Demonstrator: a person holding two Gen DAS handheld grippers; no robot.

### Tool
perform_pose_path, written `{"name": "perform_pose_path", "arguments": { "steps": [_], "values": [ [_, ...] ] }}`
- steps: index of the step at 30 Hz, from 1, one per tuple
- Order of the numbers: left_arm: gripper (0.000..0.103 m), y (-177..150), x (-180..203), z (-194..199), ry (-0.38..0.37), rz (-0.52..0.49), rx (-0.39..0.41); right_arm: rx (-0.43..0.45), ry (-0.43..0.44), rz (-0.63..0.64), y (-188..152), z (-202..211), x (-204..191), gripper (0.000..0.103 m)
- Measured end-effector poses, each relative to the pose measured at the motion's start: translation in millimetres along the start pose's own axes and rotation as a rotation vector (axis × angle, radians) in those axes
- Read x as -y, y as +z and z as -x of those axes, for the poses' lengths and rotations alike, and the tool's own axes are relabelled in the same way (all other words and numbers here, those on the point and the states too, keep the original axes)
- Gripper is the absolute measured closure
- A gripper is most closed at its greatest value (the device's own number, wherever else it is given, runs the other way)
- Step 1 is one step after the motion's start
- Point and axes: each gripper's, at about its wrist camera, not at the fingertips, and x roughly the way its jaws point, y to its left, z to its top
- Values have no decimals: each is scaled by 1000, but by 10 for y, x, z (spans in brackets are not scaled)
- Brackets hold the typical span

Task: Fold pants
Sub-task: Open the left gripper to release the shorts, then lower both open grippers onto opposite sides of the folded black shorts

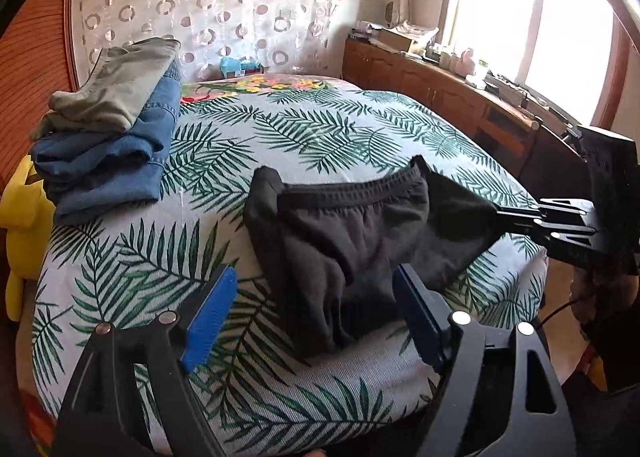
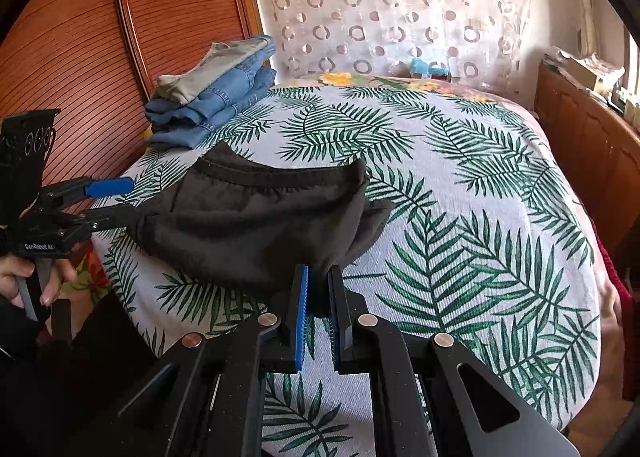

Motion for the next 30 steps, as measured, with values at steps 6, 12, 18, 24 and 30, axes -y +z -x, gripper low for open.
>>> {"name": "perform_pose_path", "arguments": {
  "steps": [6,12,18,24,30],
  "values": [
    [22,163,-61,-107,-7,-3,19,27,-29,14,59,60,11,87],
    [46,271,-91,-297,-26,-4,7,29,-45,10,119,-36,26,65],
    [63,300,-130,-504,-37,8,-29,-10,-71,-15,104,-401,31,64],
    [71,333,-130,-627,-39,-22,-66,-9,-76,-44,51,-511,67,60],
    [91,439,-93,-556,-45,-35,-30,14,-88,-19,-14,-533,22,54]
  ]
}}
